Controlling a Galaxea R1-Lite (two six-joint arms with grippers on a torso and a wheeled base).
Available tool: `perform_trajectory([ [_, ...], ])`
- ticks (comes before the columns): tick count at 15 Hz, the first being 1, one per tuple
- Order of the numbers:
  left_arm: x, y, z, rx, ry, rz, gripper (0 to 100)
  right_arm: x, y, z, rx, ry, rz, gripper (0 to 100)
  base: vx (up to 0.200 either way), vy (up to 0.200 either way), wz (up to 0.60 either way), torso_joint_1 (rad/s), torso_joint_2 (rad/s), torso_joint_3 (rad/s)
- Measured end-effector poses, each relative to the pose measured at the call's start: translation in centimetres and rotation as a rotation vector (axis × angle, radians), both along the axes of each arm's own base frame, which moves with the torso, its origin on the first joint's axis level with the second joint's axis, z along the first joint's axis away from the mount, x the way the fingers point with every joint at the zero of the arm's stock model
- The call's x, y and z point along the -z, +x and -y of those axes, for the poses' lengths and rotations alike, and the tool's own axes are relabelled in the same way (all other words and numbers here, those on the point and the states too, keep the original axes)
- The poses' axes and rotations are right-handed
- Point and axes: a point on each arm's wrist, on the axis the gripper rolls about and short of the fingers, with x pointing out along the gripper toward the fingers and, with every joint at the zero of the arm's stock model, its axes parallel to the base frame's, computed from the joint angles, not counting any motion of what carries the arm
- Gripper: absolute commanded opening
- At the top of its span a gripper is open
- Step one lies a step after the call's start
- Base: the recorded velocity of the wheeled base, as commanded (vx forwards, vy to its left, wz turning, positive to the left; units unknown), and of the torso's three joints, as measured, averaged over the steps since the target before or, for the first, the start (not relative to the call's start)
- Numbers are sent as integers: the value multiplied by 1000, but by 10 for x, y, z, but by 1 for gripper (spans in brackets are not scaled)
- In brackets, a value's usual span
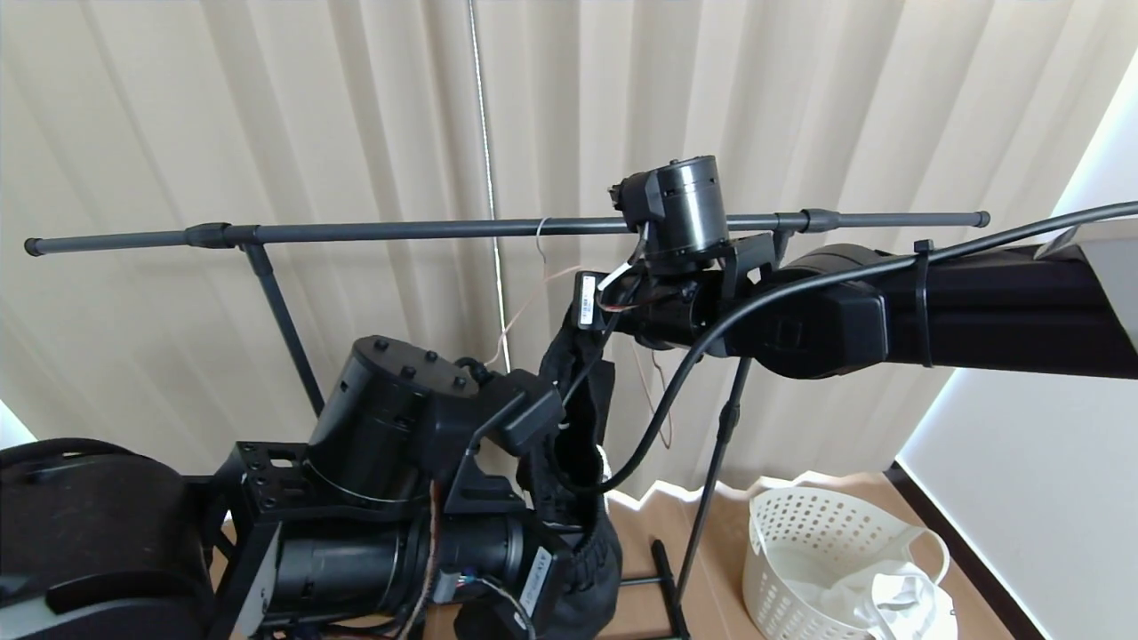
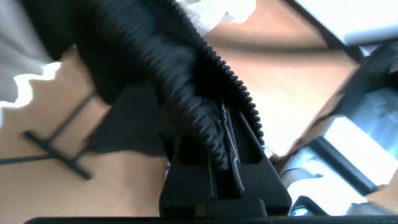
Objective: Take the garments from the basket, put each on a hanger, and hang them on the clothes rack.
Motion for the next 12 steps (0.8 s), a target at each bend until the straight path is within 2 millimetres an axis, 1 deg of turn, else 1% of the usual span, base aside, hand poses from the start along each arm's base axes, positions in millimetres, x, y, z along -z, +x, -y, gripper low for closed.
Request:
perform_trajectory([
  [2, 3, -4, 7, -14, 16, 11, 0, 2, -1, -2, 2, 8, -13, 0, 0, 0, 0, 0, 0, 0],
  [4, 6, -3, 5, -53, 44, 22, 0, 4, -4, 3, 18, 17, -31, 0, 0, 0, 0, 0, 0, 0],
  [6, 8, 1, -6, -103, 66, 30, 0, 4, -9, 12, 30, 15, -44, 0, 0, 0, 0, 0, 0, 0],
  [8, 9, 8, -21, -151, 85, 42, 0, 0, -19, 26, 45, 8, -55, 0, 0, 0, 0, 0, 0, 0],
  [10, 9, 20, -36, -210, 93, 52, 0, -1, -32, 42, 59, -13, -73, 0, 0, 0, 0, 0, 0, 0],
  [12, 4, 34, -45, -258, 92, 75, 0, 4, -45, 56, 91, -53, -95, 0, 0, 0, 0, 0, 0, 0],
])
